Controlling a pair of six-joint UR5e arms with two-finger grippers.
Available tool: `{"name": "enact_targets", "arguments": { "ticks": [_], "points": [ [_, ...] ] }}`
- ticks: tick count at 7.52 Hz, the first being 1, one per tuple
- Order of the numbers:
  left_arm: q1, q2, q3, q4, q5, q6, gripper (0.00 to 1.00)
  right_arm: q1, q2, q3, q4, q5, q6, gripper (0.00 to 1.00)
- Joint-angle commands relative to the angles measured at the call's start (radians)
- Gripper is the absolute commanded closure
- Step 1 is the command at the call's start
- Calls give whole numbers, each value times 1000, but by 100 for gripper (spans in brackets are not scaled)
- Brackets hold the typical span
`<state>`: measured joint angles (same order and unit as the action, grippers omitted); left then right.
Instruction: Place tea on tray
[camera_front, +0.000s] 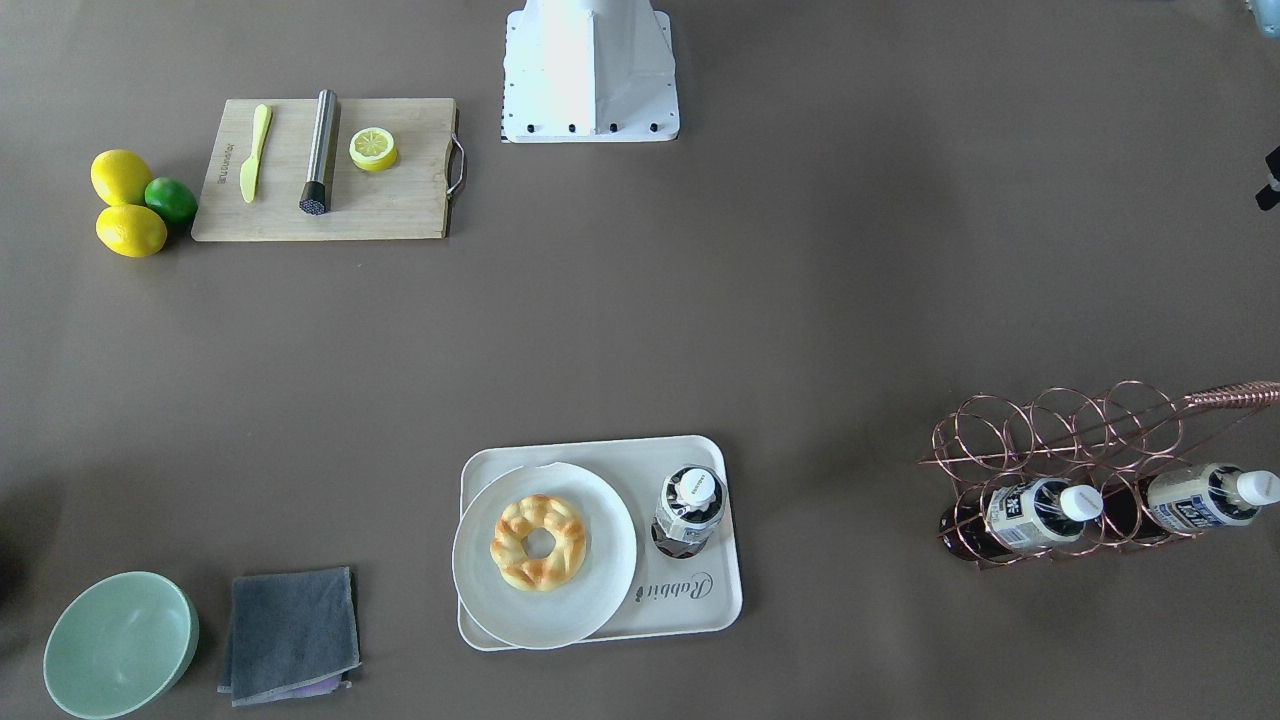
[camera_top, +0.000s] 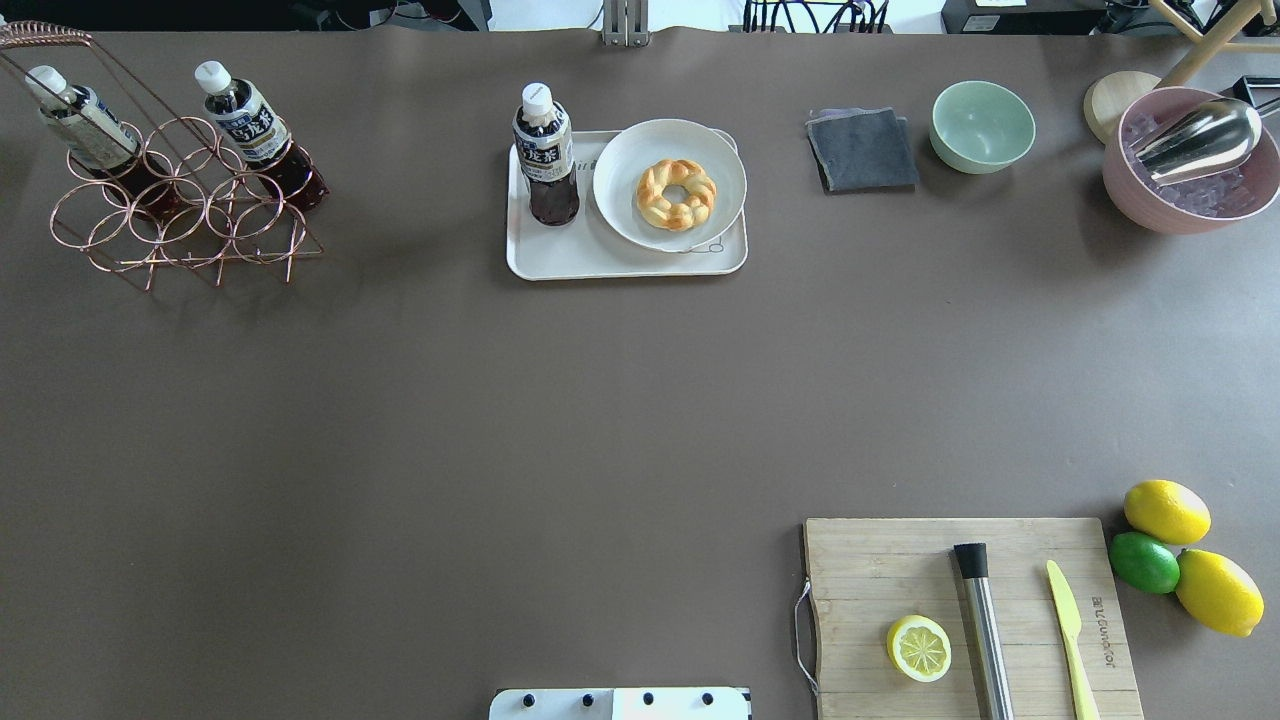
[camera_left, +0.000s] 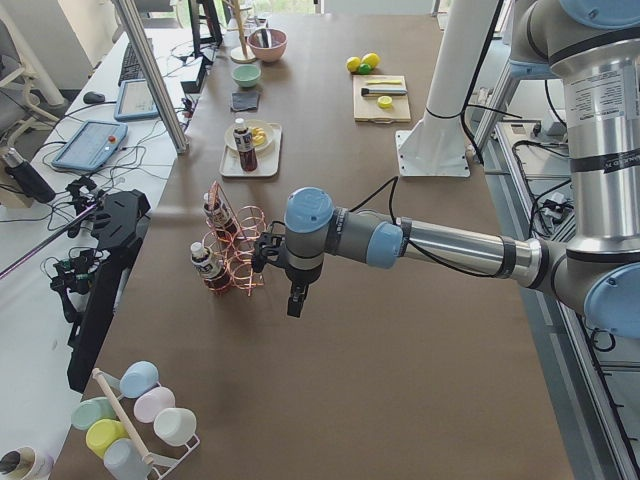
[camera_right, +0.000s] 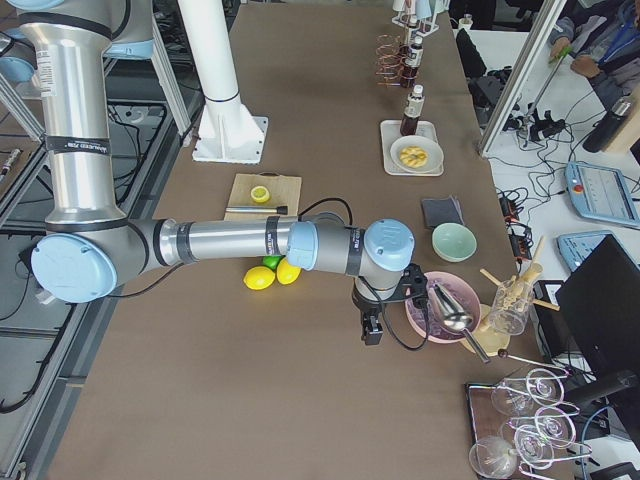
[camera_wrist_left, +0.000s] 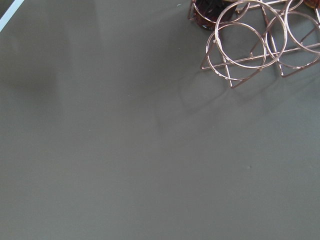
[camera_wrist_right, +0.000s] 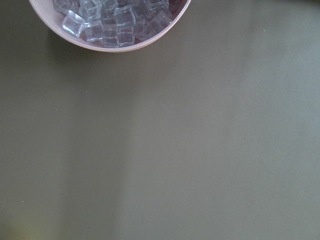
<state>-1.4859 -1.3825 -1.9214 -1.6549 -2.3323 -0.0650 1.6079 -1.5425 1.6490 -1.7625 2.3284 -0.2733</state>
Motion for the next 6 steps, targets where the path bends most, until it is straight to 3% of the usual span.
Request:
{"name": "enact_targets", "arguments": {
  "ticks": [1,6],
  "points": [
    [-68,5,-34,12,-2,40,3,-20,-5,-9,-5,-12,-37,0],
    [-163,63,-39,9,2,47,3,-49,2,-2,0,11,-29,0]
  ]
}}
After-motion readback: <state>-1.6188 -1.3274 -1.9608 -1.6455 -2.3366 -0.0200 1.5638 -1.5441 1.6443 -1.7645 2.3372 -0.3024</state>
